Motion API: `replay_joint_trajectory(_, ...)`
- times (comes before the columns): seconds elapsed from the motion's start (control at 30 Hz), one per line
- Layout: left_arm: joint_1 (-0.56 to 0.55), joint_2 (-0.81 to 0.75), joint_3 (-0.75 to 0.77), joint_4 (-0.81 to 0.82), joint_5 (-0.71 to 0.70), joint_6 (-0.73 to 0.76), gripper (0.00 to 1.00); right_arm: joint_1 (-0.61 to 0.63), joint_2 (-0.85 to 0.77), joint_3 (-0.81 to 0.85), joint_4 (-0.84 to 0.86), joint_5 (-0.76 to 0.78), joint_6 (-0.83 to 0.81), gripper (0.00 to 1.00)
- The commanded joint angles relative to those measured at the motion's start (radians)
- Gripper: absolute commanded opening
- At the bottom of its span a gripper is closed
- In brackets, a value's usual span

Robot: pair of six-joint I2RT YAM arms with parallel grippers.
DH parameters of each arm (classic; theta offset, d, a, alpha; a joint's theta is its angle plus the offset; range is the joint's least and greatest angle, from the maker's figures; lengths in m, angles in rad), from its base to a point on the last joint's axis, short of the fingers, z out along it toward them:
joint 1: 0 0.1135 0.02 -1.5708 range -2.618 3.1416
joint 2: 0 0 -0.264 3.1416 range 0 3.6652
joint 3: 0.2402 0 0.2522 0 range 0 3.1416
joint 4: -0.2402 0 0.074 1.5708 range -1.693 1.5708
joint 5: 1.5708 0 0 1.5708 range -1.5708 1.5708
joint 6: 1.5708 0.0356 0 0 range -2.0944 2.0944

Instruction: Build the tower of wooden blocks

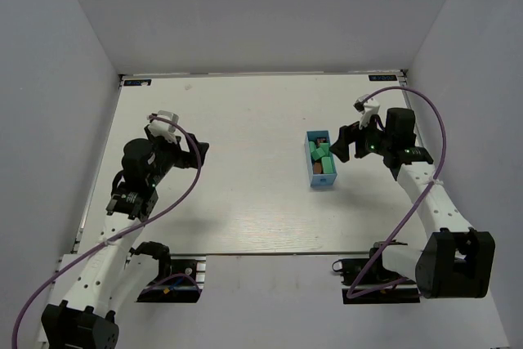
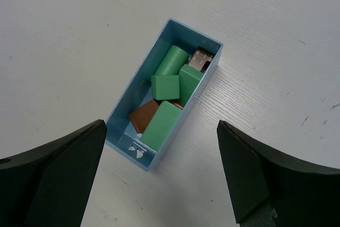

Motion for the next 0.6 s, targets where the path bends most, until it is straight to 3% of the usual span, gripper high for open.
replay_joint_trajectory(0.0, 0.004, -0.002, 0.037, 0.002, 0.024, -0.019, 1.00, 0.007, -0.029, 0.041, 0.004, -0.066, -0.050, 0.90)
replay_joint_trajectory(0.13, 0.004, 0.021, 0.037, 0.038, 0.084, -0.040, 0.98, 0.010, -0.069, -0.006, -0.056, -0.304, -0.252, 0.90)
replay_joint_trajectory(0.2, 0.004, 0.054, 0.037, 0.038, 0.102, -0.050, 0.90, 0.021, -0.058, -0.011, -0.059, -0.324, -0.251, 0.90)
replay_joint_trajectory(0.23, 0.004, 0.063, 0.037, 0.038, 0.114, -0.050, 0.85, 0.033, -0.053, 0.010, -0.065, -0.301, -0.251, 0.84)
replay_joint_trajectory(0.27, 0.004, 0.072, 0.046, 0.038, 0.114, -0.050, 0.67, 0.047, -0.043, 0.015, -0.064, -0.283, -0.239, 0.72)
replay_joint_trajectory(0.3, 0.004, 0.081, 0.046, 0.024, 0.127, -0.050, 0.51, 0.059, -0.029, 0.030, -0.048, -0.187, -0.218, 0.42)
replay_joint_trajectory(0.33, 0.004, 0.095, 0.055, 0.024, 0.127, -0.050, 0.38, 0.069, -0.023, 0.030, -0.035, -0.147, -0.213, 0.30)
replay_joint_trajectory(0.37, 0.004, 0.095, 0.055, 0.012, 0.127, -0.050, 0.24, 0.079, -0.009, 0.044, -0.027, -0.111, -0.196, 0.24)
replay_joint_trajectory(0.43, 0.004, 0.113, 0.065, 0.001, 0.127, -0.050, 0.24, 0.112, 0.028, 0.064, -0.018, 0.019, -0.178, 0.21)
replay_joint_trajectory(0.47, 0.004, 0.113, 0.065, -0.013, 0.127, -0.050, 0.29, 0.119, 0.049, 0.072, -0.016, 0.042, -0.170, 0.23)
replay_joint_trajectory(0.5, 0.004, 0.135, 0.078, -0.037, 0.113, -0.040, 0.49, 0.141, 0.069, 0.075, -0.004, 0.137, -0.149, 0.30)
replay_joint_trajectory(0.57, 0.004, 0.155, 0.092, -0.066, 0.102, -0.040, 0.55, 0.162, 0.094, 0.084, 0.005, 0.220, -0.139, 0.35)
